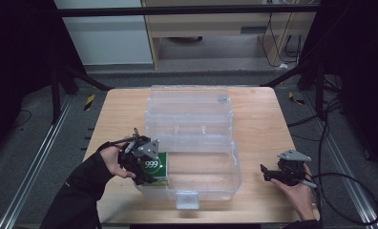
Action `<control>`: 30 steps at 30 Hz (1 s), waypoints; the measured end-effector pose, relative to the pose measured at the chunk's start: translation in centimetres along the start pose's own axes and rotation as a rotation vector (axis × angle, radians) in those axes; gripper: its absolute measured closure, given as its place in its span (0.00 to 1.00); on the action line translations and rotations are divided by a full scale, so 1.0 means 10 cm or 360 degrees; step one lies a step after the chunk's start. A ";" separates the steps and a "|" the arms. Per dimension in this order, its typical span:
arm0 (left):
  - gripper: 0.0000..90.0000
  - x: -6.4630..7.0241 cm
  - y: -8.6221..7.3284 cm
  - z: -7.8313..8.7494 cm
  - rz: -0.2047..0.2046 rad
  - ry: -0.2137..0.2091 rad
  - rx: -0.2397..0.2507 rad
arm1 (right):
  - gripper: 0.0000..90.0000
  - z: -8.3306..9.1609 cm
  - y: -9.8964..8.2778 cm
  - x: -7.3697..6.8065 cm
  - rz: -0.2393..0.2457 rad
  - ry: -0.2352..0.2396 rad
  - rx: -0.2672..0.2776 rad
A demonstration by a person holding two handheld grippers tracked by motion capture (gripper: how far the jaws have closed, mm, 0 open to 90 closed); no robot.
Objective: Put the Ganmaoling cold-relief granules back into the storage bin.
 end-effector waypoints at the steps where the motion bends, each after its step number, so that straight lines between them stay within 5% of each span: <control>1: 0.17 0.00 -0.01 -0.01 0.0008 -0.0004 0.0002 | 0.06 0.00 0.00 0.00 -0.0001 0.0001 0.0000; 4: 0.17 0.02 -0.04 -0.05 0.0045 -0.0011 -0.0022 | 0.06 0.00 0.00 0.00 -0.0001 0.0002 -0.0001; 30: 0.16 0.02 -0.17 -0.35 0.0048 -0.0024 -0.0060 | 0.06 -0.01 -0.01 0.00 0.0010 0.0003 -0.0008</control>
Point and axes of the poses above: each handheld gripper's, and its own axes: z roughly backward along the jaws, y roughly out of its top, x roughly to its right, the point moved 4 cm from there along -z, roughly forward along the jaws, and after that the axes turned 3 degrees about x, right-handed, at the moved point
